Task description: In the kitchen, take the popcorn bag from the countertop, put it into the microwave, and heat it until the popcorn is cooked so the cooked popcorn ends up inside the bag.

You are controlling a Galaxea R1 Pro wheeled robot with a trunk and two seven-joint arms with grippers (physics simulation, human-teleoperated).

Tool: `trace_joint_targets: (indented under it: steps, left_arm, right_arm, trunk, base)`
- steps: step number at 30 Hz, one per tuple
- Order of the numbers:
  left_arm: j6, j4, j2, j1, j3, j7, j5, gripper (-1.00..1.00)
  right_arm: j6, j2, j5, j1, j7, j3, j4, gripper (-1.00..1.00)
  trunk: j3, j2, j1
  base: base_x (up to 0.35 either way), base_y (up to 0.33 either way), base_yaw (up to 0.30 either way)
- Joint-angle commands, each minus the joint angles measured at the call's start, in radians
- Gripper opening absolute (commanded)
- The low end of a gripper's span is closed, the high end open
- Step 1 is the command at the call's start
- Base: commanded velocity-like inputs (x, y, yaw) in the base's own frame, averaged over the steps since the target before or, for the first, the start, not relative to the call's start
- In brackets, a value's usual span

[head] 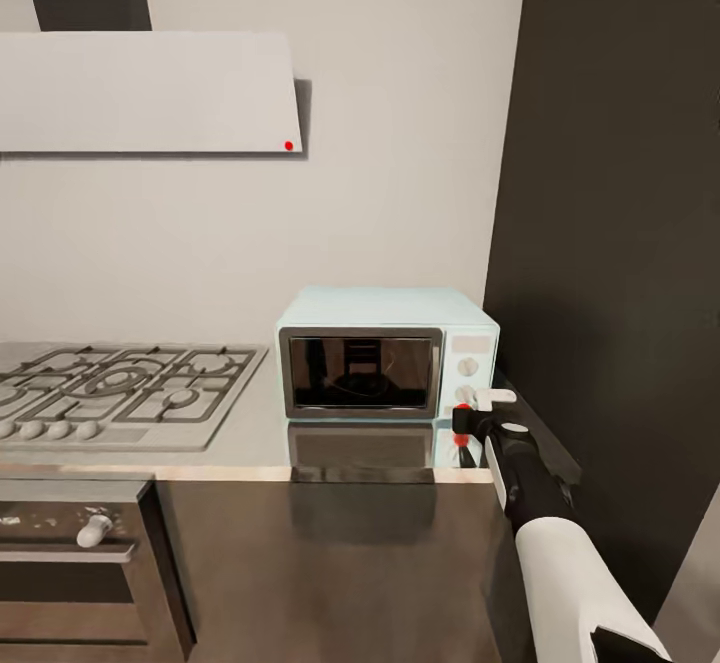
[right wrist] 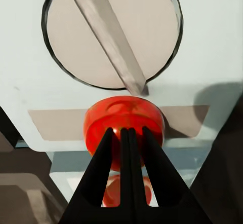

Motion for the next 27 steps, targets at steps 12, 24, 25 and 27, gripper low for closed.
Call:
trace_joint_targets:
  steps: [12, 24, 25, 27]
  left_arm:
    - [-0.005, 0.001, 0.000, -0.001, -0.009, 0.000, 0.009, 1.00]
    - [-0.004, 0.001, -0.006, -0.001, -0.010, 0.000, 0.007, 1.00]
    - [-0.004, 0.001, -0.006, -0.001, -0.010, 0.000, 0.007, 1.00]
    - [-0.004, 0.001, -0.006, -0.001, -0.010, 0.000, 0.007, 1.00]
  right_arm:
    - [0.001, -0.004, 0.014, -0.014, 0.010, -0.007, 0.028, -1.00]
    - [0.005, -0.005, 0.018, -0.014, 0.012, -0.007, 0.028, -1.00]
    - [0.007, -0.006, 0.019, -0.014, 0.012, -0.007, 0.028, -1.00]
    - [0.010, -0.005, 0.021, -0.014, 0.013, -0.007, 0.022, -1.00]
  trunk:
    - [-0.001, 0.000, 0.012]
    - [-0.001, 0.000, 0.012]
    - [-0.001, 0.000, 0.012]
    - [-0.001, 0.000, 0.012]
  base:
    - [0.078, 0.000, 0.000]
    - [-0.315, 0.000, 0.000]
    - [-0.346, 0.000, 0.000]
    - [-0.346, 0.000, 0.000]
